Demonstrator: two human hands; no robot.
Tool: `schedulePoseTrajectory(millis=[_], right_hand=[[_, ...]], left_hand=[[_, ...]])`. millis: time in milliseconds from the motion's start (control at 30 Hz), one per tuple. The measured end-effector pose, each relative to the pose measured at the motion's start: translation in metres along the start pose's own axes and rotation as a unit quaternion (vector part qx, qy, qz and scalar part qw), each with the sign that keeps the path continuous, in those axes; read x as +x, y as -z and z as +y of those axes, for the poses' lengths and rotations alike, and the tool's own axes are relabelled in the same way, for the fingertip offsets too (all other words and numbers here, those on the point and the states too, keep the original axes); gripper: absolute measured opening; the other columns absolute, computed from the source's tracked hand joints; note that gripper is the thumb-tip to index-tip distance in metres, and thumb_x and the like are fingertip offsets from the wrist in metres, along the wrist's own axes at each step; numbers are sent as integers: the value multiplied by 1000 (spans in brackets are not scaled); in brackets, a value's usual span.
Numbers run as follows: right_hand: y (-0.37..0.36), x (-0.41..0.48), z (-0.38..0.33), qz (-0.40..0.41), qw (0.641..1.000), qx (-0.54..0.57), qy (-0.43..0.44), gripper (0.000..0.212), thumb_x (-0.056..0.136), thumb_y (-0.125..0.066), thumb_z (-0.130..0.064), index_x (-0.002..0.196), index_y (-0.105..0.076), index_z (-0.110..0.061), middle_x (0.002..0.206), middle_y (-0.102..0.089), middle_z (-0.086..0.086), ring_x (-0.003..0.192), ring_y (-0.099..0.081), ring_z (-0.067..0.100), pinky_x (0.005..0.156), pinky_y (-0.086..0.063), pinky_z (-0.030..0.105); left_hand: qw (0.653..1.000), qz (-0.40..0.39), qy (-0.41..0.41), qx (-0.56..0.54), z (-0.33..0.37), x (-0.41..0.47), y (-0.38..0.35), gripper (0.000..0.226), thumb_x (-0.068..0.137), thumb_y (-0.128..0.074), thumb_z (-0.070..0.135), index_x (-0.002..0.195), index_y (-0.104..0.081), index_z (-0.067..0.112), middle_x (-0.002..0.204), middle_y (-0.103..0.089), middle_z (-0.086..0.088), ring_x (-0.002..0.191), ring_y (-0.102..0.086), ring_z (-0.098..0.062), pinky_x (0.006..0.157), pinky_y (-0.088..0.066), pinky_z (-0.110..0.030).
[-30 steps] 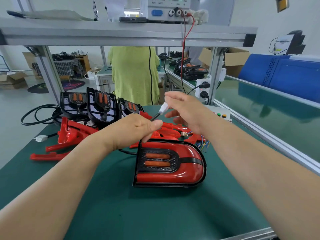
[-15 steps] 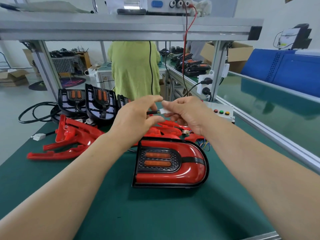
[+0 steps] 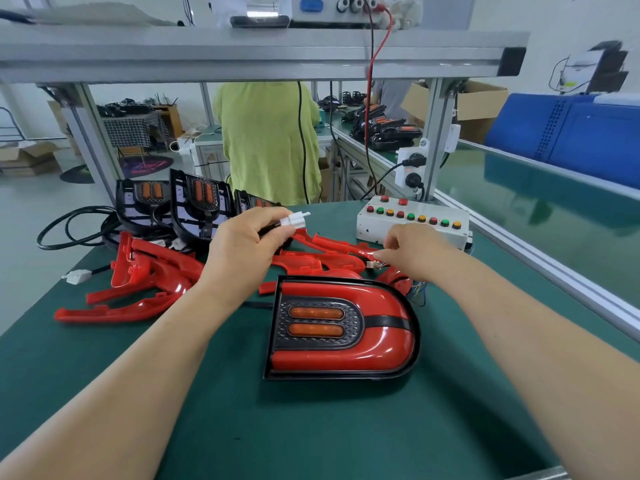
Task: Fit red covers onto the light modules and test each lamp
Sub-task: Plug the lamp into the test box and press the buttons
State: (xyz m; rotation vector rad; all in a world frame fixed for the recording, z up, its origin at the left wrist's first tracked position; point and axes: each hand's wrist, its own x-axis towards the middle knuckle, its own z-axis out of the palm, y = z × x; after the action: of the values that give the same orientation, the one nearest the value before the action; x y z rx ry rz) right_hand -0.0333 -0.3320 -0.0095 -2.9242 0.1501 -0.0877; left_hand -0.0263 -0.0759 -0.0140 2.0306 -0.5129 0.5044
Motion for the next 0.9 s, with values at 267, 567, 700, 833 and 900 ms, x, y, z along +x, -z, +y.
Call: schedulePoseTrajectory(millis=[267,567,700,833,900], right_hand=[[-19,6,-1,-41,995,-80,-40,53,100,-47,-52,71,-55,-9,71,-52,5,68,-52,22,64,-45,31],[-37,-15,16,133,948,287,20,14,92,-70,-25,102,-79,-23,93,-71,-14,83,-62,-2,76,-44,12],[-33,-23,7,124,916,378,59,17,89,-73,-30,105,-78,-30,82,-63,-36,82,-56,-25,72,-38,-4],[-31,-28,1,105,909,396,79,5,88,-72,-37,87,-76,-40,76,-72,-21,82,-62,-14,73,-43,11],[-32,-28,0,114,904,404,81,14,88,-73,-31,79,-74,-42,77,-72,-23,80,-63,-11,68,-43,7]], left_hand=[[999,-34,32,17,-4,-4,-3,20,94,-66,26,113,-73,30,101,-71,15,98,-65,-8,93,-52,-42],[997,-45,58,0,-2,-7,-12,18,93,-67,26,106,-74,35,94,-72,8,91,-67,-18,89,-53,-48],[996,-65,55,5,1,-6,-16,16,94,-66,28,105,-74,35,88,-71,8,83,-65,-13,81,-54,-39],[995,-92,50,6,1,-4,-17,15,95,-63,29,103,-74,35,85,-70,6,72,-60,-8,67,-46,-22],[993,-107,47,8,2,-3,-18,13,95,-63,29,101,-73,35,84,-69,6,67,-57,-5,61,-42,-13]])
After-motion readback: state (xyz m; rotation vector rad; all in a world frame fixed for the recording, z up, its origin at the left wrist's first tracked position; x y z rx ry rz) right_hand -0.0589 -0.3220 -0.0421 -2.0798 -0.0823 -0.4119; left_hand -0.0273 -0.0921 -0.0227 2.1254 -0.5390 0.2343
